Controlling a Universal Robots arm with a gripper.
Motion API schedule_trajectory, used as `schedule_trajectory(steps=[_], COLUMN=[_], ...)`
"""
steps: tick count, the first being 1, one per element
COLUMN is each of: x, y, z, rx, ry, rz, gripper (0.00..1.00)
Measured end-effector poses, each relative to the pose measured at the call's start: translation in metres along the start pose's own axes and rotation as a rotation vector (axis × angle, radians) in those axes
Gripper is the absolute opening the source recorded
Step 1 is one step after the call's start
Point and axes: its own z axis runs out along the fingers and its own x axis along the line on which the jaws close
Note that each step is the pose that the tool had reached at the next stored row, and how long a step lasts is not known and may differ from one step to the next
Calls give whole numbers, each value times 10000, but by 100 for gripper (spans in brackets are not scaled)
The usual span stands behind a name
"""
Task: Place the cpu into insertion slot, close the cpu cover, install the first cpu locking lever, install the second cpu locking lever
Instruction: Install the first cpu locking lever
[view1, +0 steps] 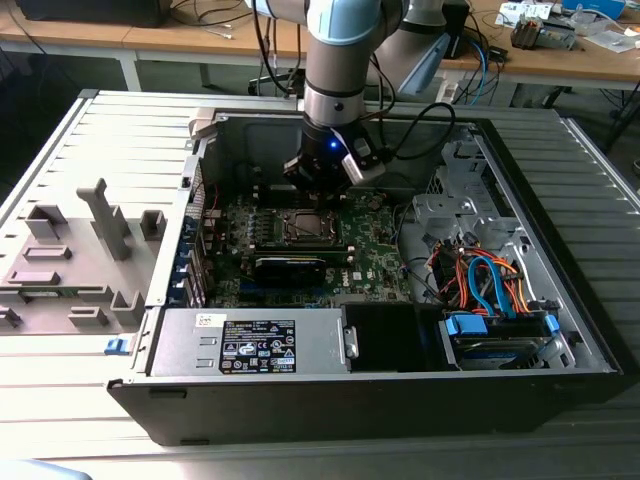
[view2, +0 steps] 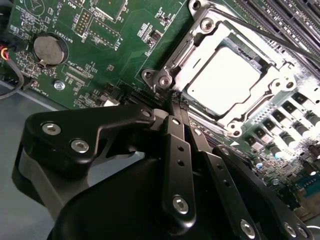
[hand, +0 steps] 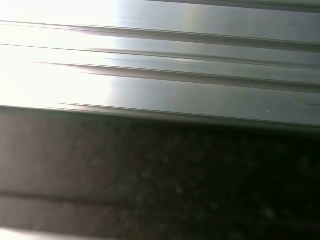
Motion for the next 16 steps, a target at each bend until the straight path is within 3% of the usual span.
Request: schedule_trajectory(steps=[6, 11, 12, 14, 16], x=[-11, -11, -11, 95, 137], y=[-1, 5, 5, -1, -4], z=[4, -11, -74, -72, -71], rx=[-2, -83, -152, -197, -197], ry=[1, -4, -13, -21, -23], rz=[0, -1, -2, -4, -3], gripper=[11, 11, 11, 11, 11])
